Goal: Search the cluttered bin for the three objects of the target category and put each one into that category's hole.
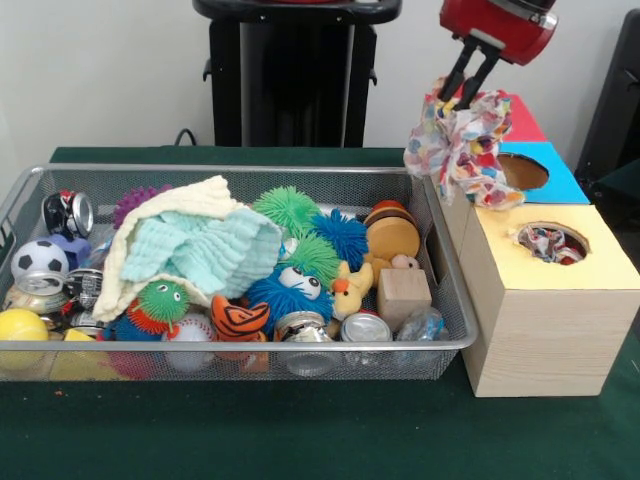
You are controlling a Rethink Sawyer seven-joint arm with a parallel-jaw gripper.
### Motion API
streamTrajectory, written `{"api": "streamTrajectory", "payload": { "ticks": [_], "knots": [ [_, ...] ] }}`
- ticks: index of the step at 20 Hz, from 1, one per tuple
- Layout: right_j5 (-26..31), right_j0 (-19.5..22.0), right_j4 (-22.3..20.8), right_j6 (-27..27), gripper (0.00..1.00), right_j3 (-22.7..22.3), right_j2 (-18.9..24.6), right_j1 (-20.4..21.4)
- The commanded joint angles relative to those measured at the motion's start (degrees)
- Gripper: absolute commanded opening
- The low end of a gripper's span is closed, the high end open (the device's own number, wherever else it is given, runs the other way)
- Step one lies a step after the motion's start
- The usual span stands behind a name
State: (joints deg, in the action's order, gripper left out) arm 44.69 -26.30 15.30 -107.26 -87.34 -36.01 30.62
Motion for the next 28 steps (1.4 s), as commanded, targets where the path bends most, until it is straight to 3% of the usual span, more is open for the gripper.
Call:
{"api": "streamTrajectory", "payload": {
  "ticks": [1,7,11,16,19,24,28],
  "knots": [
    [-2.0,1.5,3.3,-13.3,0.00,4.1,8.2,-2.9],
    [-5.1,1.9,3.0,-12.9,0.00,8.5,8.2,-5.2],
    [-10.3,1.4,3.2,-14.2,0.00,11.1,7.3,-6.9],
    [-18.1,2.3,3.6,-13.7,0.00,10.3,8.5,-8.1],
    [-20.2,3.8,4.7,-12.7,0.00,8.7,11.1,-8.9],
    [-25.1,2.8,5.8,-15.0,0.00,8.9,10.2,-12.7],
    [-26.9,3.3,7.4,-15.0,0.00,7.3,11.7,-13.4]
  ]
}}
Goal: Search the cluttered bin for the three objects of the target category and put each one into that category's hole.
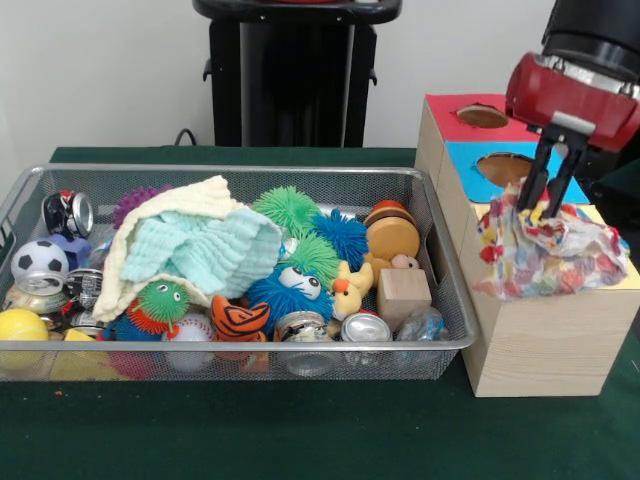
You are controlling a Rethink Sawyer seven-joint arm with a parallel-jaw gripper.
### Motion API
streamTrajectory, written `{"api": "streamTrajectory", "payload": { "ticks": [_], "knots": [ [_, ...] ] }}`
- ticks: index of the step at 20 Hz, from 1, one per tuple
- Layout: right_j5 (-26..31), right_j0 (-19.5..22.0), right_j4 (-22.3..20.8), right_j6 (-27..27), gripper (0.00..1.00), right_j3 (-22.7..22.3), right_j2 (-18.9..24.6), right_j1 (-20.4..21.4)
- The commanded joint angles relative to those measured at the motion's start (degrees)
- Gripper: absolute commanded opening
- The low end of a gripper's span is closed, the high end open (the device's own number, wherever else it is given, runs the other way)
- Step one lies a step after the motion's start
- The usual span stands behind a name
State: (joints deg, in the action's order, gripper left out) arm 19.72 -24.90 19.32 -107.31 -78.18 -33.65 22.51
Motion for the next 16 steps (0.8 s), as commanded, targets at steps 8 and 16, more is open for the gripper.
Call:
{"api": "streamTrajectory", "payload": {
  "ticks": [8,16],
  "knots": [
    [-2.2,3.6,6.2,-14.8,0.00,-3.6,13.5,-5.7],
    [-1.9,2.8,9.9,-16.8,0.00,-5.8,14.9,-4.7]
  ]
}}
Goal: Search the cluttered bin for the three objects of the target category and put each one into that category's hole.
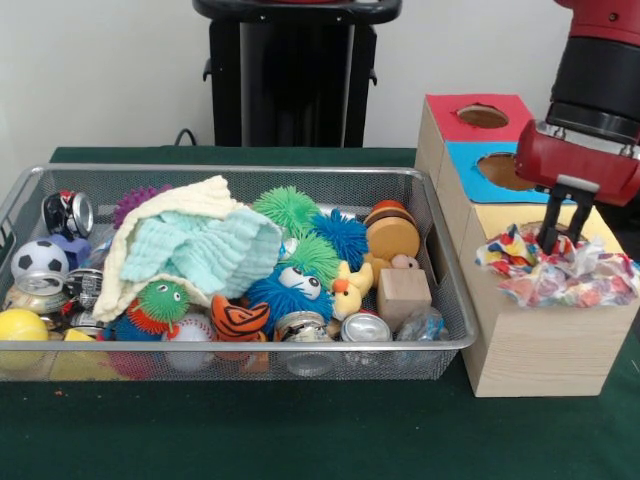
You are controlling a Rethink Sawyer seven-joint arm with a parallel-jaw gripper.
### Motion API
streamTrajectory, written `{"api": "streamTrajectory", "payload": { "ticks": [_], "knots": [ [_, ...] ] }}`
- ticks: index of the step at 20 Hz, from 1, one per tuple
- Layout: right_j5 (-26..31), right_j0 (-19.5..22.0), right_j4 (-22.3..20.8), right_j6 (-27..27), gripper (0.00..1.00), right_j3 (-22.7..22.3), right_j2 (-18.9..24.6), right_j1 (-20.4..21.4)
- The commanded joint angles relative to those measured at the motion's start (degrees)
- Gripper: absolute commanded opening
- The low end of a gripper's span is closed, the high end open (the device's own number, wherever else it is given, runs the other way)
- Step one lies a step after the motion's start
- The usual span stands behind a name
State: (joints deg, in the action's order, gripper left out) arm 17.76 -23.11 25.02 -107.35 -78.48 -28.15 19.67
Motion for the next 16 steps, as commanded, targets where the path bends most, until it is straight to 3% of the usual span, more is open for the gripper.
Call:
{"api": "streamTrajectory", "payload": {
  "ticks": [1,6,12,16],
  "knots": [
    [0.3,0.8,4.6,-16.8,0.00,-5.9,9.5,-1.8],
    [1.7,1.8,7.0,-16.5,0.00,-8.2,11.5,-0.6],
    [7.0,-0.6,9.6,-20.0,0.00,-8.8,7.7,-1.4],
    [9.6,0.0,9.9,-19.0,0.00,-10.6,8.1,-0.3]
  ]
}}
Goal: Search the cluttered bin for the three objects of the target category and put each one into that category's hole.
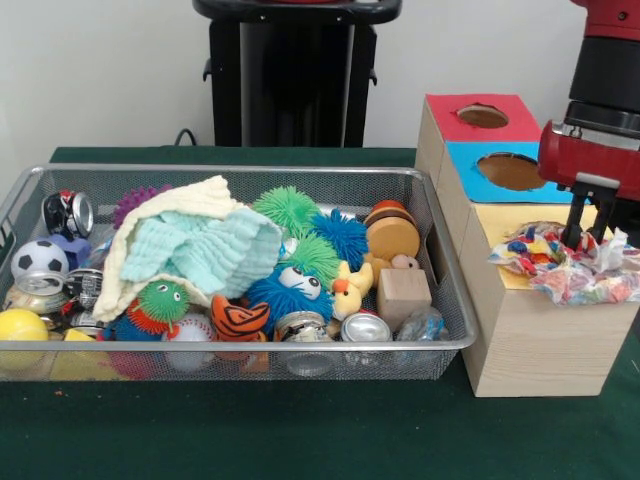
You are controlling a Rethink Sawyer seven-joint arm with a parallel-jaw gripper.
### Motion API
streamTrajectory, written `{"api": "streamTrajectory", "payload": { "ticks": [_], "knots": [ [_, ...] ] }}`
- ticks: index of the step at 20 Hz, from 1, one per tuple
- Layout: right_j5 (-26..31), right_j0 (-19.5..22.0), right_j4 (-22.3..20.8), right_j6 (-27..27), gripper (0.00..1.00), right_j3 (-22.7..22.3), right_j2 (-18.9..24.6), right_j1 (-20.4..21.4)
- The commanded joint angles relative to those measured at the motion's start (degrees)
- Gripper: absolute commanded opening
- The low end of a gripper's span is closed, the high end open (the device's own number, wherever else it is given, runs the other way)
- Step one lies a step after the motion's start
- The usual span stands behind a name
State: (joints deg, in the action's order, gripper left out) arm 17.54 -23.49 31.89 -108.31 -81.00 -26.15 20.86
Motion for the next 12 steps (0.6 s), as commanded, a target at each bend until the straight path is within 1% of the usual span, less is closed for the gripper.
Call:
{"api": "streamTrajectory", "payload": {
  "ticks": [1,5,8,11,12],
  "knots": [
    [10.2,0.4,3.1,-17.9,0.00,-8.6,6.1,-1.2],
    [13.0,-0.3,2.9,-18.7,0.00,-8.6,4.4,-1.8],
    [17.8,-1.0,2.3,-20.7,0.00,-7.1,2.8,-3.3],
    [19.7,-0.2,2.2,-21.5,0.00,-6.9,3.4,-3.6],
    [19.1,0.1,2.1,-21.2,0.00,-7.3,3.8,-3.6]
  ]
}}
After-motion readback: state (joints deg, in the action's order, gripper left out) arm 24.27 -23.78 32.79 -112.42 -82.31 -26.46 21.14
